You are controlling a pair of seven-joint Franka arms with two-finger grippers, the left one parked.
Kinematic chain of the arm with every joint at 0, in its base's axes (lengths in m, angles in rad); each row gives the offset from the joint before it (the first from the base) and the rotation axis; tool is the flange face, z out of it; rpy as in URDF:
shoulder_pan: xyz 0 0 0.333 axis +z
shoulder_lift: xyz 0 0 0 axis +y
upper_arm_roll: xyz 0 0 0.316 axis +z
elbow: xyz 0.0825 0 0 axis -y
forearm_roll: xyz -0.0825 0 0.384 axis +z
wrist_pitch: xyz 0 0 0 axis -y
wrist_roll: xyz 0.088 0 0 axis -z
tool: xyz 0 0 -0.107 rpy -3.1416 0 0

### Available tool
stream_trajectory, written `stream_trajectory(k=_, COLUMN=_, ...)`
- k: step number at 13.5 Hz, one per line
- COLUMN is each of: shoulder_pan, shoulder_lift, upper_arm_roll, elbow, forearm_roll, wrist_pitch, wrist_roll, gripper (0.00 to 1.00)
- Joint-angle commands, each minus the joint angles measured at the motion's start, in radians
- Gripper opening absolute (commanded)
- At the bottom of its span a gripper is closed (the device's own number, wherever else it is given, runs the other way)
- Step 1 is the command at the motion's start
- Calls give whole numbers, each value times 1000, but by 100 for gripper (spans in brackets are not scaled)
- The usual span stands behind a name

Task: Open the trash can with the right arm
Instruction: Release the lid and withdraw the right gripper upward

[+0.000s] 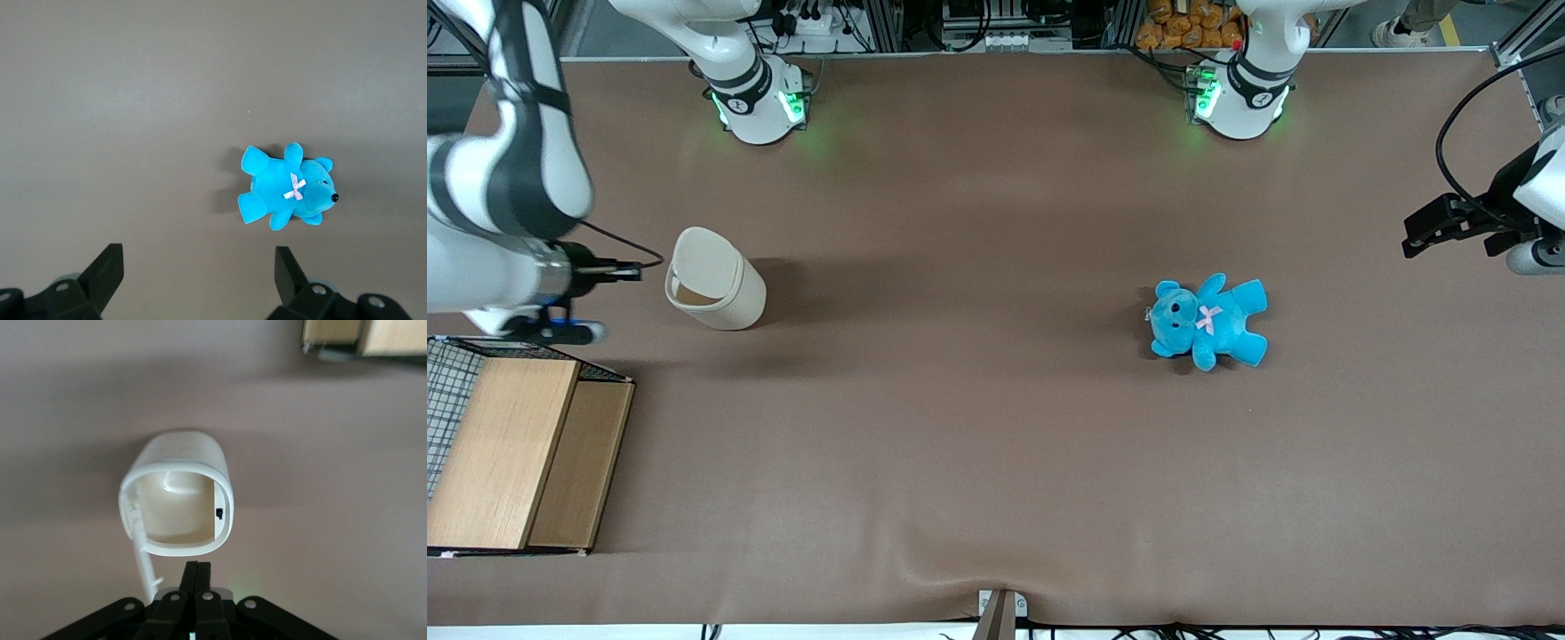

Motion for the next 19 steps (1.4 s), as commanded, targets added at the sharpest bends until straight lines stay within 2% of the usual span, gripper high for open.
stream_trajectory(k=1, shoulder_pan=20, shoulder_lift=8, upper_arm_roll=1, elbow=128, forearm_roll=-15, wrist_pitch=-40, wrist_roll=-14, gripper=0)
stream_trajectory(k=6, shoulder_pan=16, shoulder_lift=-27, upper_arm_roll=1, elbow=240, forearm_roll=-3, wrist_pitch=-41, wrist_roll=-84, gripper=2)
stream_trajectory(k=7, shoulder_pan=14, shoulder_lift=-40, upper_arm_roll=0, elbow=245, forearm_roll=-3, wrist_pitch=-41, wrist_roll=-86, gripper=23)
stream_trajectory(k=8, shoulder_pan=13, shoulder_lift=-49, upper_arm_roll=-2, elbow=249, forearm_roll=-2, wrist_pitch=-40, wrist_roll=-83, gripper=99)
stream_trajectory(k=10, shoulder_pan=11, shoulder_lift=-49, upper_arm_roll=-6, elbow=304, forearm_roll=-3, wrist_pitch=-52, wrist_roll=-83, gripper=100)
stream_trajectory(k=15, shoulder_pan=10, shoulder_lift=-51, upper_arm_roll=-9, elbow=410, forearm_roll=-9, wrist_pitch=-196, wrist_roll=-73, gripper=100)
stream_trajectory(k=19, shoulder_pan=-36, shoulder_lift=-161, upper_arm_roll=-6, elbow=363, forearm_roll=1, wrist_pitch=-222, wrist_roll=-80, gripper=100)
